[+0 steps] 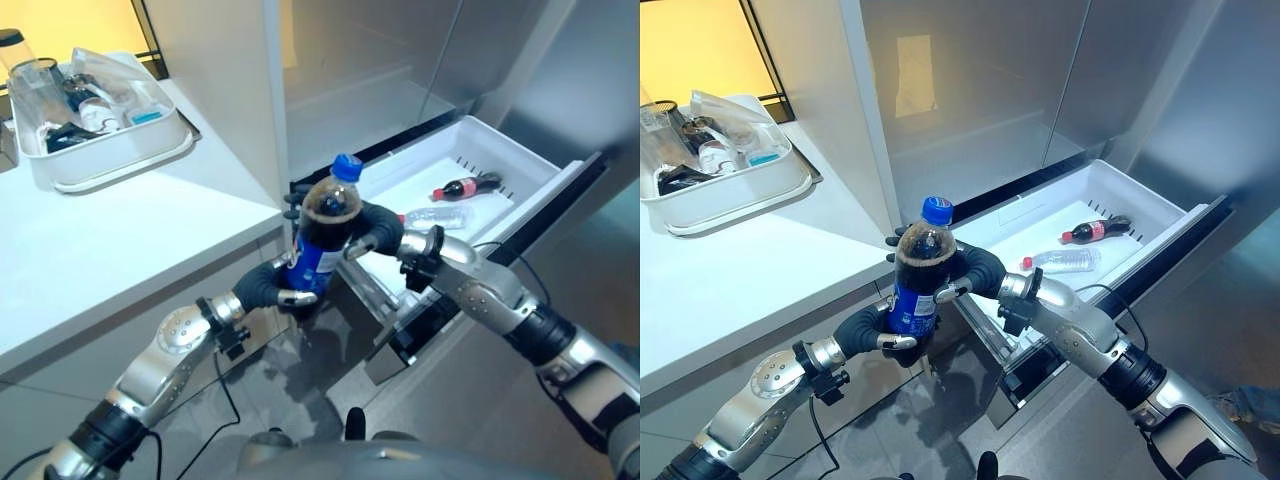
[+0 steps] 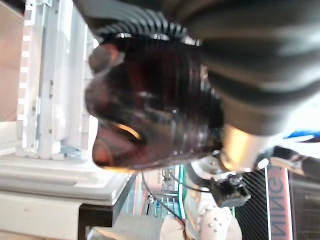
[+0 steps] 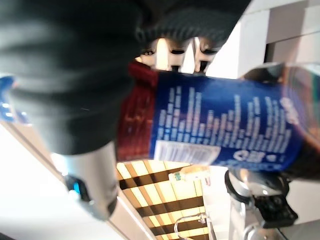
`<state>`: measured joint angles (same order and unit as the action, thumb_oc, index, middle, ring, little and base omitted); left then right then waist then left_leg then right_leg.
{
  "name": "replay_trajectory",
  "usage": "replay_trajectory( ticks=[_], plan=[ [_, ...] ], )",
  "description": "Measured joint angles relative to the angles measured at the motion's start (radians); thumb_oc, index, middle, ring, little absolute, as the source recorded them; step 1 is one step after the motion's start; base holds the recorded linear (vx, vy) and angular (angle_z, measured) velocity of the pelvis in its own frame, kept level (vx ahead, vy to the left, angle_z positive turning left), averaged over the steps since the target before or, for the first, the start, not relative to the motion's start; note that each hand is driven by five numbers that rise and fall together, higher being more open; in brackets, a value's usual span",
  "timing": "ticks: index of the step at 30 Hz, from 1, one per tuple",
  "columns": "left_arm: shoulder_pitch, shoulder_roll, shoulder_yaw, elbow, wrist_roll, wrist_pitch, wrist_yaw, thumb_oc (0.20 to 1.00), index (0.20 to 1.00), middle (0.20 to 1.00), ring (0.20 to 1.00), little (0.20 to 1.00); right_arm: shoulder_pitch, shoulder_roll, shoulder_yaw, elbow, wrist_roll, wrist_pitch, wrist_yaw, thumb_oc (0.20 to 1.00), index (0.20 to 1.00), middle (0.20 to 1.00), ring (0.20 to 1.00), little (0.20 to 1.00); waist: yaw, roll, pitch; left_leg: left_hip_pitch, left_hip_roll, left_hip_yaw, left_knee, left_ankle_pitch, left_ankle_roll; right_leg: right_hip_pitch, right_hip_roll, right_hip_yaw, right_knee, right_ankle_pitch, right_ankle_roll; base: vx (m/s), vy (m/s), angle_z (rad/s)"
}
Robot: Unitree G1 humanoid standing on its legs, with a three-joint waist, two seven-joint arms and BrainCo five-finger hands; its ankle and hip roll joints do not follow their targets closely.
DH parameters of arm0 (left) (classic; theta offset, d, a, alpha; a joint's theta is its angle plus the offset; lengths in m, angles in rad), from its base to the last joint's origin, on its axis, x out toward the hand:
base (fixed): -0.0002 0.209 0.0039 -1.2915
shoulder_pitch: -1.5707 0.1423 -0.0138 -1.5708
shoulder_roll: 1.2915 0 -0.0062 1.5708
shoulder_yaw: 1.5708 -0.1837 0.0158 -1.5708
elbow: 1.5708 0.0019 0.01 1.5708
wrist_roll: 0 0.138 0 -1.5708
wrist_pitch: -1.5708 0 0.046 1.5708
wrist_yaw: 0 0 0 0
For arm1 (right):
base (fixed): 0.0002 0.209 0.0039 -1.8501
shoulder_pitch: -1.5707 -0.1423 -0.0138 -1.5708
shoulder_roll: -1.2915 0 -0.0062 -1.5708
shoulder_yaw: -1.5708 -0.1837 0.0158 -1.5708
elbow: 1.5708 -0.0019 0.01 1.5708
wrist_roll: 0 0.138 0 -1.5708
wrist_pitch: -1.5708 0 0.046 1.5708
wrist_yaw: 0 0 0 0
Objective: Take the drinks into the refrigerator
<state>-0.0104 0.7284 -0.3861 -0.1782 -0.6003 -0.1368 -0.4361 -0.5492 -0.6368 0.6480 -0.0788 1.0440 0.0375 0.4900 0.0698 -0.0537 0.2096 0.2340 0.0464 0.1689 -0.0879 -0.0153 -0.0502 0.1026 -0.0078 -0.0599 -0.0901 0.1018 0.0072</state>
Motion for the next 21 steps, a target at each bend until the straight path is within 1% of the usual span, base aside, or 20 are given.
replay_trajectory(
  ticks=[4, 11, 12, 13, 14, 21],
  plan=[
    [-0.001, 0.0, -0.001, 0.0, 0.0, -0.013, 0.0, 0.2, 0.2, 0.2, 0.2, 0.2, -0.004, -0.003, 0.037, -0.005, 0.008, 0.018, 0.001, 1.0, 1.0, 1.0, 1.0, 1.0, 0.002, 0.0, 0.0, 0.0, -0.001, 0.0, 0.0, 0.0, 0.0, 0.0, 0.0, 0.0, 0.0, 0.0, 0.0, 0.0, 0.0, 0.0],
    [-0.001, -0.001, -0.001, 0.0, 0.0, -0.02, 0.001, 0.2, 0.2, 0.2, 0.2, 0.2, -0.005, 0.014, 0.037, -0.005, 0.03, 0.021, 0.0, 1.0, 1.0, 1.0, 1.0, 1.0, 0.002, 0.0, 0.0, 0.0, 0.0, 0.001, 0.0, 0.0, 0.0, -0.001, 0.0, 0.0, 0.0, 0.0, 0.0, 0.0, 0.0, 0.0],
    [-0.001, -0.002, -0.001, 0.0, 0.0, -0.025, 0.001, 0.2, 0.2, 0.2, 0.2, 0.2, -0.005, 0.018, 0.035, -0.005, 0.034, 0.021, 0.0, 0.859, 0.859, 0.859, 0.859, 0.859, 0.002, 0.0, 0.0, 0.0, 0.0, 0.002, 0.0, 0.0, 0.0, -0.002, 0.0, 0.001, 0.0, 0.0, 0.0, 0.0, 0.0, 0.0],
    [-0.001, -0.003, 0.0, 0.0, 0.0, -0.028, 0.001, 0.2, 0.2, 0.2, 0.2, 0.2, -0.005, 0.029, 0.035, -0.005, 0.045, 0.021, 0.0, 0.41, 0.41, 0.41, 0.41, 0.41, 0.002, 0.0, 0.0, 0.0, 0.0, 0.002, 0.0, 0.0, 0.0, -0.002, 0.0, 0.002, 0.0, 0.0, 0.0, 0.0, 0.0, 0.0],
    [-0.001, -0.003, 0.0, 0.0, 0.0, -0.029, 0.001, 0.2, 0.2, 0.2, 0.2, 0.2, -0.005, 0.03, 0.035, -0.005, 0.049, 0.022, -0.001, 0.2, 0.2, 0.2, 0.2, 0.2, 0.002, 0.0, 0.0, 0.0, 0.0, 0.002, 0.0, 0.0, 0.0, -0.002, 0.0, 0.002, 0.0, 0.0, 0.0, 0.0, 0.0, 0.0],
    [-0.001, -0.016, -0.006, -0.001, 0.001, -0.032, -0.005, 0.2, 0.2, 0.2, 0.2, 0.2, -0.005, 0.04, 0.034, -0.005, 0.048, 0.025, -0.014, 0.2, 0.2, 0.2, 0.2, 0.2, 0.002, 0.003, -0.002, 0.0, -0.001, 0.003, 0.0, 0.0, 0.0, -0.002, 0.0, 0.002, 0.0, 0.0, 0.0, 0.0, 0.0, 0.0]
  ],
)
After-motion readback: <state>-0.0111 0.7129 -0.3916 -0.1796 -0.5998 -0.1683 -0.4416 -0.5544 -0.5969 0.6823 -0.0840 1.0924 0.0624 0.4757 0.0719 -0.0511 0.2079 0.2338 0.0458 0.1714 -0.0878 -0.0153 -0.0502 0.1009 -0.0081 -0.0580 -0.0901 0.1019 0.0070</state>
